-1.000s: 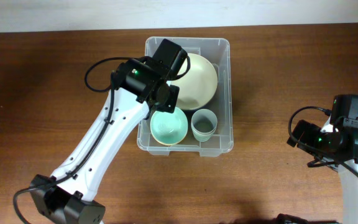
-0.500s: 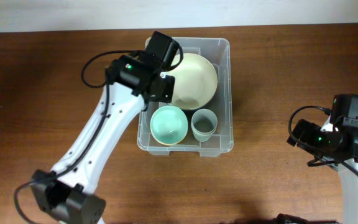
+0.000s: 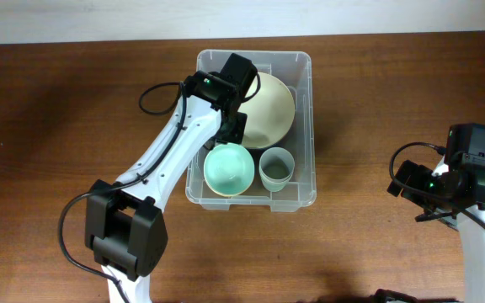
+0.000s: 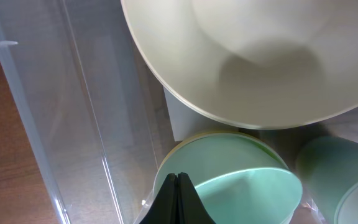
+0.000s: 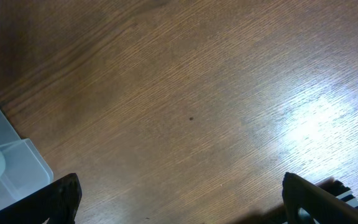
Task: Pack container
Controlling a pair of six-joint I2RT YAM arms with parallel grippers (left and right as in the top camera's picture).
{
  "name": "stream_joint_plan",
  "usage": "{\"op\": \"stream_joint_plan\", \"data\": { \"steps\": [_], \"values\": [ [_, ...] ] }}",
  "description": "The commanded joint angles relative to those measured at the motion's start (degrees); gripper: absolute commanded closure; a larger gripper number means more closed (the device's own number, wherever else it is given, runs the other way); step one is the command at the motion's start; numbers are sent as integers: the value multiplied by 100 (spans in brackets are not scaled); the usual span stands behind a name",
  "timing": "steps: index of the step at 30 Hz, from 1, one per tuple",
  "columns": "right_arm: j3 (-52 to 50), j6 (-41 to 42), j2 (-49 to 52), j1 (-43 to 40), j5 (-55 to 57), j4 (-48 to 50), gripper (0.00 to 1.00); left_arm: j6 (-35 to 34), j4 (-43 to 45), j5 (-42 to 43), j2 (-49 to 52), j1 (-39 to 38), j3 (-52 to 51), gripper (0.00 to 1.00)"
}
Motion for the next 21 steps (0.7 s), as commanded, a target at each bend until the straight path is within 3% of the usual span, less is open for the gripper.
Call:
{"op": "stream_joint_plan", "data": {
  "steps": [1, 21],
  "values": [
    [76, 7, 11, -31, 72, 31, 1, 74, -28, 61, 83, 0, 50, 99],
    [76, 7, 11, -31, 70, 24, 1, 76, 59, -52, 179, 17, -623, 100]
  ]
}}
